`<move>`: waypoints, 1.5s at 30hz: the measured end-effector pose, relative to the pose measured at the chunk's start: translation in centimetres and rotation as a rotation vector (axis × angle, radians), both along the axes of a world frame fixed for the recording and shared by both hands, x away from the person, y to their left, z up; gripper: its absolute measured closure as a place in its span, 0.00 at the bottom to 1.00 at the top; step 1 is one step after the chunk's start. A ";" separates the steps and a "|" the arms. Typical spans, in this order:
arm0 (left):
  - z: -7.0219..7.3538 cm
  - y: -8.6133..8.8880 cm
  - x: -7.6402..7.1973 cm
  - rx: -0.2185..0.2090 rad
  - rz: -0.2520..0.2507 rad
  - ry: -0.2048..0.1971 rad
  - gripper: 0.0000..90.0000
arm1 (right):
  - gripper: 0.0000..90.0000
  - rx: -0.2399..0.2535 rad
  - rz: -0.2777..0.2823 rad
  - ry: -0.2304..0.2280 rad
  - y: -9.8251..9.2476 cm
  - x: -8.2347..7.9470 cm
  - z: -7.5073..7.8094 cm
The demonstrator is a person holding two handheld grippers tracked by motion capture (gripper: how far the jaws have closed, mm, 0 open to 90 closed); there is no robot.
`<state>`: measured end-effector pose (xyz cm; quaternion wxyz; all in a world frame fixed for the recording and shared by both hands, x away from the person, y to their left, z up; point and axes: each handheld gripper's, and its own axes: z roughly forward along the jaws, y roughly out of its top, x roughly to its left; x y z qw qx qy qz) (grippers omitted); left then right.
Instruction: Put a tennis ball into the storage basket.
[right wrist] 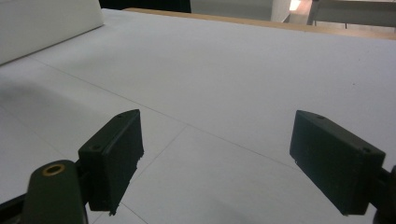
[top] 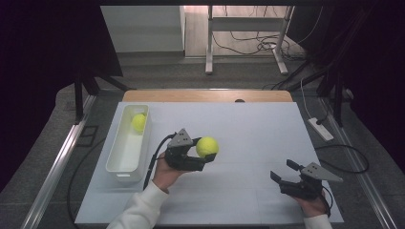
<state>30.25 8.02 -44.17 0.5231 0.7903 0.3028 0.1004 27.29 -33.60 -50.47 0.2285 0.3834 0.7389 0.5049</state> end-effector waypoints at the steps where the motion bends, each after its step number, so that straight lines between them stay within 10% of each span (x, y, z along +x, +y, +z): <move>1: 0.0 0.1 0.0 -0.002 0.005 0.002 0.30 | 0.19 -0.001 0.001 0.000 -0.1 0.0 0.0; 45: 0.8 6.4 -1.4 -0.016 0.190 -0.018 0.30 | 0.19 -0.005 0.004 0.009 -0.1 0.0 -0.2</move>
